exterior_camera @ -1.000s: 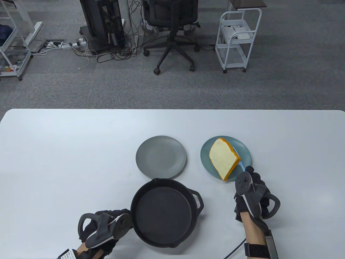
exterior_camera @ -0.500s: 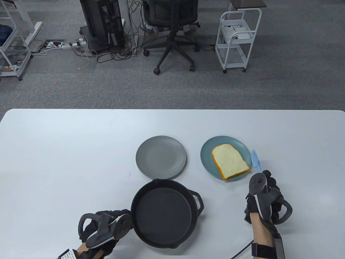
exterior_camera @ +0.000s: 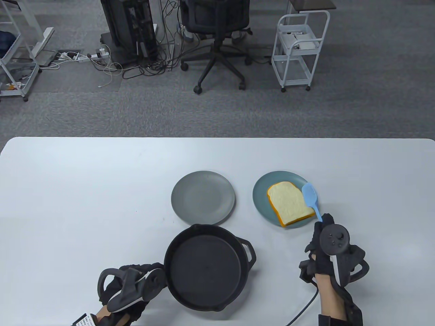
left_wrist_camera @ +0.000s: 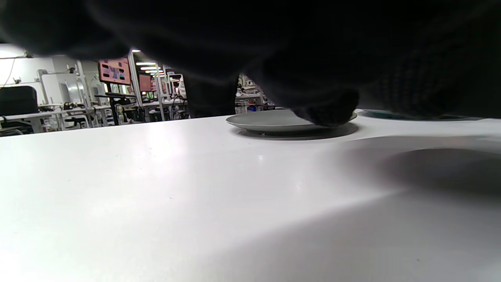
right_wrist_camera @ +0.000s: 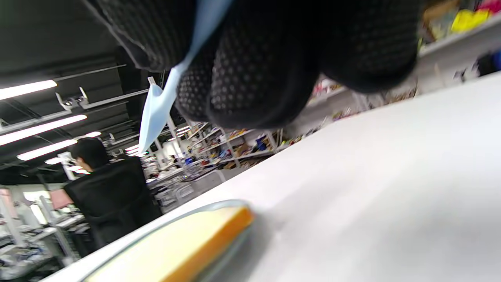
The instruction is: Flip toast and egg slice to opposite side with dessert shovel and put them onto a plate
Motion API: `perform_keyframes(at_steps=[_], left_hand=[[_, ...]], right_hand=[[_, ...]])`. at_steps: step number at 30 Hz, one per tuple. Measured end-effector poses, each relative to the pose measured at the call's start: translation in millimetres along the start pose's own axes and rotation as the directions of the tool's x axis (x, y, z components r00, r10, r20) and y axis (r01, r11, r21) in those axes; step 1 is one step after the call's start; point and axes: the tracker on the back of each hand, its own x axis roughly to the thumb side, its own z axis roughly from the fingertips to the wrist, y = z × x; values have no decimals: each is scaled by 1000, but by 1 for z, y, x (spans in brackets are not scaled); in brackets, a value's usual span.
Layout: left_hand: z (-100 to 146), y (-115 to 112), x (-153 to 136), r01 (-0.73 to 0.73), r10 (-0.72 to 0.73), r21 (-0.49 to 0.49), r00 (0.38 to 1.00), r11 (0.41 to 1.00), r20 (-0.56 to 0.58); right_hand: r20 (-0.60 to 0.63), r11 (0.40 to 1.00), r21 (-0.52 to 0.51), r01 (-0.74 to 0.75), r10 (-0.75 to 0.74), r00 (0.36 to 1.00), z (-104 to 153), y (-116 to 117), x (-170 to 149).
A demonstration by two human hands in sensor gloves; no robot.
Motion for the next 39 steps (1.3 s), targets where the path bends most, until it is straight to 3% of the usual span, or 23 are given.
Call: perform_keyframes(at_steps=[6,12,19,28,39], left_hand=[[0,1,-2,-1,1,12,1000,1000,5],[-1,2,-6,-12,13,23,1000,1000,-7],[-5,0,-11,-5,5,18,1000,1000,3],[-16,-14,-21,-80,79,1,992,997,103],[-21,-29,-17,-25,28,-26,990,999,141]], right_hand=[[153,996,70,60,-70,986,21,-4,22],[313,962,255,100,-180,932,53,-1,58],[324,865,463,192,-367,872,82,8,77],[321,845,491,213,-402,858,90,11,79],[318,838,509,196,-395,862,93,16,81]])
